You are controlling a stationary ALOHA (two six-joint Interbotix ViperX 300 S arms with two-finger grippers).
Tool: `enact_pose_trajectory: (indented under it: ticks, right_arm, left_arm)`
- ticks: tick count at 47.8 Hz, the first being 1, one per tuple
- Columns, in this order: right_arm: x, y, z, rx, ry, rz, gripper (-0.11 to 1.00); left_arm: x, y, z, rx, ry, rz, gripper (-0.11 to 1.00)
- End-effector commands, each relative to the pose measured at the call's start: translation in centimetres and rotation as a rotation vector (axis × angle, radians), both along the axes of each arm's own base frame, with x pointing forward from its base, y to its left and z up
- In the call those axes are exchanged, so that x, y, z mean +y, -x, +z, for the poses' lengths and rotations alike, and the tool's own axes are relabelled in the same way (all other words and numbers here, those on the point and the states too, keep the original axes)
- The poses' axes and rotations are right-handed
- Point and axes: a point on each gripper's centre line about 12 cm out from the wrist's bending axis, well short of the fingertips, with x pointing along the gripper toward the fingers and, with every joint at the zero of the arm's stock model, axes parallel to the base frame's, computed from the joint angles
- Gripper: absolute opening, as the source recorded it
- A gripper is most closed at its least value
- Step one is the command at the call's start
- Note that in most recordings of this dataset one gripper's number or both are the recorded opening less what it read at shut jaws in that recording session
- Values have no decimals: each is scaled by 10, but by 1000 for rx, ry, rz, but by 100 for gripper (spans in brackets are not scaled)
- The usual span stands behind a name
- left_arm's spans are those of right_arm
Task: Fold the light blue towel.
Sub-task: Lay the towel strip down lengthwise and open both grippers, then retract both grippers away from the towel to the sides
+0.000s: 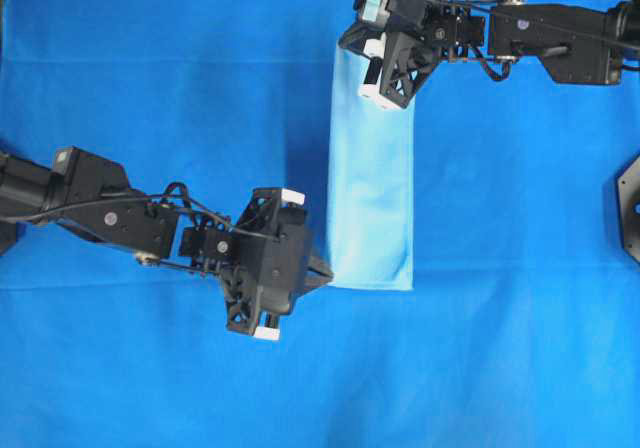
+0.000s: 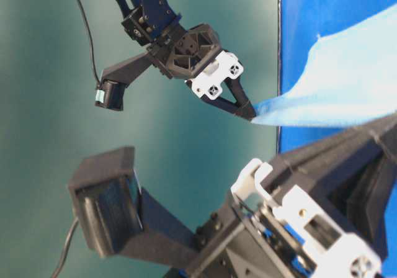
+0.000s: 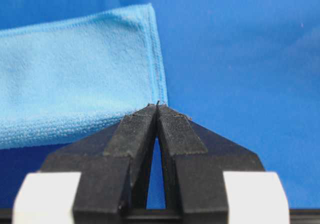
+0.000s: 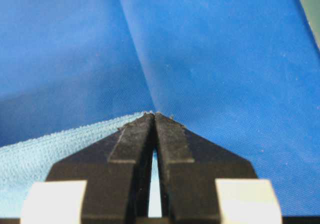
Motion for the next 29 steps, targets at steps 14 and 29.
enact_pose_trajectory:
  ticks: [14, 29]
  right_arm:
    - [-2, -5, 13, -39, 25, 15, 2]
    - [-1, -6, 17, -52, 45, 36, 67]
  left_arm:
    - [-4, -6, 20, -64, 11, -7, 10]
    - [6, -8, 32, -86, -10, 1, 78]
